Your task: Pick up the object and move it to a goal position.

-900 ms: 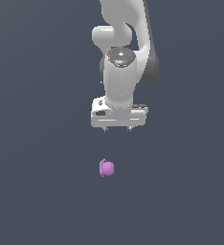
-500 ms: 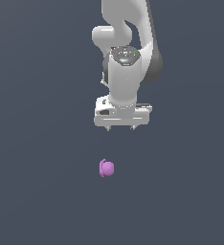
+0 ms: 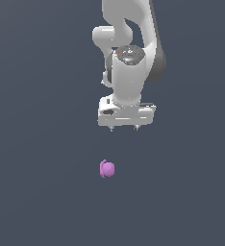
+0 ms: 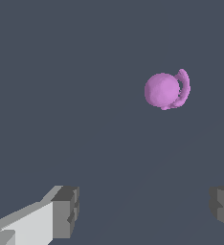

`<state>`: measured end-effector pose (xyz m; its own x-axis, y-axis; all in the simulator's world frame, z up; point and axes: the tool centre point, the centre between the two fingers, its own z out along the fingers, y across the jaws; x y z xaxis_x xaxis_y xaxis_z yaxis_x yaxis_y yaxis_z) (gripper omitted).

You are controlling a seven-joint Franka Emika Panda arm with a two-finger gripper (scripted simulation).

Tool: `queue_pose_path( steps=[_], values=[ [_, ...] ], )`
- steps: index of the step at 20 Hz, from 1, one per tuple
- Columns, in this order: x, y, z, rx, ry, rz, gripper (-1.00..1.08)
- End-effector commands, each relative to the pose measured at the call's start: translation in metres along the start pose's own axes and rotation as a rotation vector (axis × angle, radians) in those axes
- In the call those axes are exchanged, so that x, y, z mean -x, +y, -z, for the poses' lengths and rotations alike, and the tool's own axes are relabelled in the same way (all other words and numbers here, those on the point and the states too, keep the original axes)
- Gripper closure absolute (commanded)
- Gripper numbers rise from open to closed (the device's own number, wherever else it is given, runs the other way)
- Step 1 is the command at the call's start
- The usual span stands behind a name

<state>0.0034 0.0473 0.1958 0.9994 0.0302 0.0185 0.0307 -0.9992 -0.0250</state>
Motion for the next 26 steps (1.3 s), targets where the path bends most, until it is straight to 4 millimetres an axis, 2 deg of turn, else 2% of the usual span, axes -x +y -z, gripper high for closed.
queue_pose_path(
  steps=[1,6,12,21,26],
  values=[
    [-0.001,0.001,-0.001,0.000,0.000,0.001,-0.92],
    [-0.011,0.005,-0.007,0.002,-0.002,0.007,-0.92],
    [-0.032,0.016,-0.021,0.006,-0.004,0.022,-0.92],
    [-0.075,0.046,-0.062,0.015,-0.012,0.058,-0.92],
    [-0.091,0.061,-0.083,0.019,-0.016,0.075,-0.92]
  ],
)
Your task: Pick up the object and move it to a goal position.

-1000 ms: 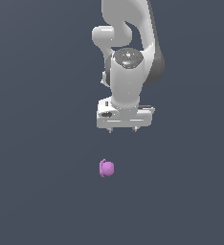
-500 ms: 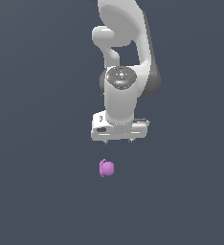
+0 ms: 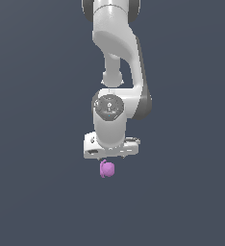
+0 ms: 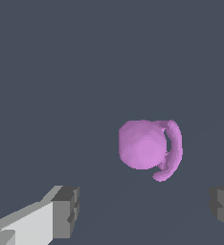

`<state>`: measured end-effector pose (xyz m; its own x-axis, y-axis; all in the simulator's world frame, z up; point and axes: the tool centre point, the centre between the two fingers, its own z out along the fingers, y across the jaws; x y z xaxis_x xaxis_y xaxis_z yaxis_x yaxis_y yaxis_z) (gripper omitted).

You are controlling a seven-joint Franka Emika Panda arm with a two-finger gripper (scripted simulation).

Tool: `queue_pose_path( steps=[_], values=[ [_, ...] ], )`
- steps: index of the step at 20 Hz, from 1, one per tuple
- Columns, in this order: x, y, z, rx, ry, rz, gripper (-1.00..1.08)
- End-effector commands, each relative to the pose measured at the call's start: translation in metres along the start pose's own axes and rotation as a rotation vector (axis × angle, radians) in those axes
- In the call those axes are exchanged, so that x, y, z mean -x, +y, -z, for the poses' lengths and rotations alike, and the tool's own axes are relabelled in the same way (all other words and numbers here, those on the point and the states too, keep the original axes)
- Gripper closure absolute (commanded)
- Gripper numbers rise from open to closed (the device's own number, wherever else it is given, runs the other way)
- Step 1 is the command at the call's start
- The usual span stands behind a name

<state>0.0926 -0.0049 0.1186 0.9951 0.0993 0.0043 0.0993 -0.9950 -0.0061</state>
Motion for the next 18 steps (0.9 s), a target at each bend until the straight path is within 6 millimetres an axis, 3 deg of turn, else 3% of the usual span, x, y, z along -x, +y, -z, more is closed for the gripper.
queue_pose_path(
  steps=[1,9,18],
  values=[
    [-0.007,0.007,-0.010,0.002,-0.001,0.008,-0.92],
    [-0.017,0.020,-0.027,0.006,-0.004,0.021,-0.92],
    [-0.017,0.020,-0.038,0.006,-0.005,0.021,-0.92]
  ],
)
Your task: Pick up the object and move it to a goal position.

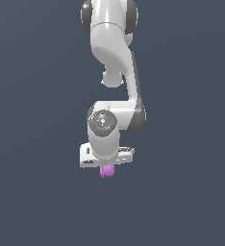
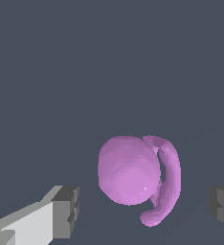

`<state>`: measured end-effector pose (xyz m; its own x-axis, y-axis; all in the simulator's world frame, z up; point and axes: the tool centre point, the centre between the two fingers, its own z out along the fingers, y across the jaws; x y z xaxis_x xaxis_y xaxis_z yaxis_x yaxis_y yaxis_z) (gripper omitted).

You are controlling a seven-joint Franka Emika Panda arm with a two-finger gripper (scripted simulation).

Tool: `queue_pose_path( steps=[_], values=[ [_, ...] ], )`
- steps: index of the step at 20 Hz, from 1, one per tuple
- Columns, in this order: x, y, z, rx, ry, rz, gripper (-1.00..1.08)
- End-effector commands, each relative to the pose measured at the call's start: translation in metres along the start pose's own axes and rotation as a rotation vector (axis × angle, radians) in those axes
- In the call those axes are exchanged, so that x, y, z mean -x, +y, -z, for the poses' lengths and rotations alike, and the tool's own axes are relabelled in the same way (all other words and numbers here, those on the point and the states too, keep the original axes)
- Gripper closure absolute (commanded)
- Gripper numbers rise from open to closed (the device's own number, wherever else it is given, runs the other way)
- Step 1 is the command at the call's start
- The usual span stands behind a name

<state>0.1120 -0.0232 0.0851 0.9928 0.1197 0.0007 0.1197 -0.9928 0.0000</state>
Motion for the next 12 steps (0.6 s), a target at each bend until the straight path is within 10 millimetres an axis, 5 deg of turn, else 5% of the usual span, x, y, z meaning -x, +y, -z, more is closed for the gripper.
queue_pose_path(
  steps=[1,7,12],
  values=[
    [0.001,0.000,-0.009,0.000,-0.001,0.000,-0.92],
    [0.001,0.000,-0.041,0.000,-0.001,0.001,-0.92],
    [0.000,0.000,-0.046,0.000,-0.001,0.001,-0.92]
  ],
)
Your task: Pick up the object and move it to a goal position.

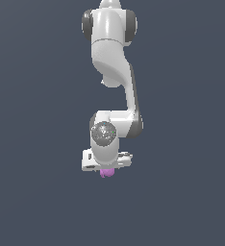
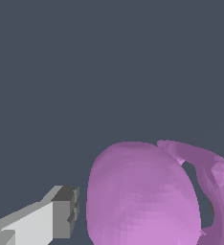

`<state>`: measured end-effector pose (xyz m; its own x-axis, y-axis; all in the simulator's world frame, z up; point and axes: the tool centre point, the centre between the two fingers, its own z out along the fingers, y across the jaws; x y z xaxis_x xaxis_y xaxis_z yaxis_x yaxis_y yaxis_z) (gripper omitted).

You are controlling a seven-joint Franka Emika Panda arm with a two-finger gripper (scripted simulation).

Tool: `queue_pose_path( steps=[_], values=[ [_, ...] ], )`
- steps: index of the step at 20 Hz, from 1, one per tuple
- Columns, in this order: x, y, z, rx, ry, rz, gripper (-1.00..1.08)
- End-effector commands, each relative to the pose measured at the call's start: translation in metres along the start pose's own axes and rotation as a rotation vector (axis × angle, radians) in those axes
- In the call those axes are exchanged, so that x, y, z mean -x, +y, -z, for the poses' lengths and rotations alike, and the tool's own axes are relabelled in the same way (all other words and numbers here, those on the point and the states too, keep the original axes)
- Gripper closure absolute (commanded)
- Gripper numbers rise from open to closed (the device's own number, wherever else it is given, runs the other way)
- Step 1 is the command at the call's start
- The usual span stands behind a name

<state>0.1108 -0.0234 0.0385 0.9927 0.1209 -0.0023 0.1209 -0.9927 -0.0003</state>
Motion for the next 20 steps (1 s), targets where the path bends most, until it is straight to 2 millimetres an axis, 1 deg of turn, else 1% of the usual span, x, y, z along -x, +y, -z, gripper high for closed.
queue_pose_path(
  steps=[1,2,3,14,20],
  values=[
    [-0.0015,0.0002,0.0010,0.000,0.002,0.000,-0.92],
    [-0.0016,0.0002,0.0013,0.000,0.002,0.000,-0.92],
    [-0.0016,0.0002,0.0013,0.000,0.002,0.000,1.08],
    [-0.0014,0.0002,0.0013,0.000,0.002,0.000,1.08],
    [0.0038,-0.0002,0.0014,0.000,0.002,0.000,1.08]
  ],
)
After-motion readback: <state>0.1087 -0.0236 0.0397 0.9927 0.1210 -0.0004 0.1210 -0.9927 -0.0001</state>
